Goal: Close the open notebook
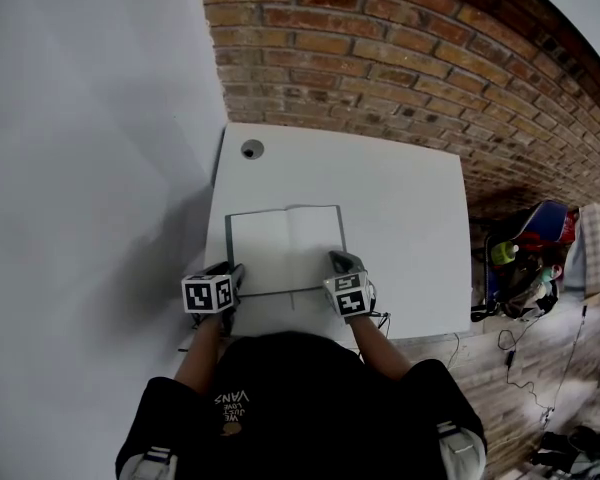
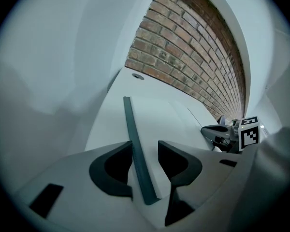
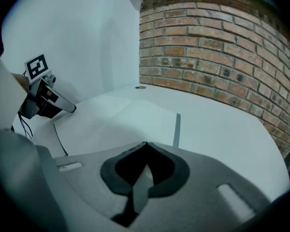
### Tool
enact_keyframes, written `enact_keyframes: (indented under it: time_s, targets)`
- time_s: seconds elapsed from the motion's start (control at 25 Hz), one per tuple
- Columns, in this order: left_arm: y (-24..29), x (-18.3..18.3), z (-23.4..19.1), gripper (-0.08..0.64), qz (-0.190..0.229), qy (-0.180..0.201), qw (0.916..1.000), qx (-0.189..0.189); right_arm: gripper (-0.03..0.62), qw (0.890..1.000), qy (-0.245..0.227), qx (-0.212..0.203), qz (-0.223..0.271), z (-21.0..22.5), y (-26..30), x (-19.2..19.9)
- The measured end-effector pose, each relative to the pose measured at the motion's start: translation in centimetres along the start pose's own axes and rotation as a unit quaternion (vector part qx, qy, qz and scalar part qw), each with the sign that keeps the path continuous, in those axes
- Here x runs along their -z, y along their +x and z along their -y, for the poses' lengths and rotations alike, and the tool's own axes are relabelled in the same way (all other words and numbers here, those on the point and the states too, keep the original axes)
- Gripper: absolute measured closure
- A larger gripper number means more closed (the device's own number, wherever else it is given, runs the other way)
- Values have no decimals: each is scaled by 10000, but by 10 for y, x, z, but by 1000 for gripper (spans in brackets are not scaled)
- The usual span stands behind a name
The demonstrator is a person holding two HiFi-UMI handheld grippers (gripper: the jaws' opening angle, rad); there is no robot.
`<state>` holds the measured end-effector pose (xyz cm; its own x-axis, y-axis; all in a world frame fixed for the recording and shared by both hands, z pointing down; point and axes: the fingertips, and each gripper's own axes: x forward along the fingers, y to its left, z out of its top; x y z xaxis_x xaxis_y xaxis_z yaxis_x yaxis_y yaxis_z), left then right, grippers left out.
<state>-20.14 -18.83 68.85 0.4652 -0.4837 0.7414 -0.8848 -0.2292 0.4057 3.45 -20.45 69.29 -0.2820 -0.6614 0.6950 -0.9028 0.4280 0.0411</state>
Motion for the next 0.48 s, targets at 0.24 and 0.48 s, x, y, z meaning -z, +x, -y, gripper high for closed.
enact_keyframes:
  time_s: [0.24,0.48]
  targets:
    - [1,-1,0,397,25,-262,9996,143,595,9999,102,-129,-45,1,1,1]
    - [1,-2,3,397,56,-598,9976,337,595,9999,69,-96,-46,0,0,0]
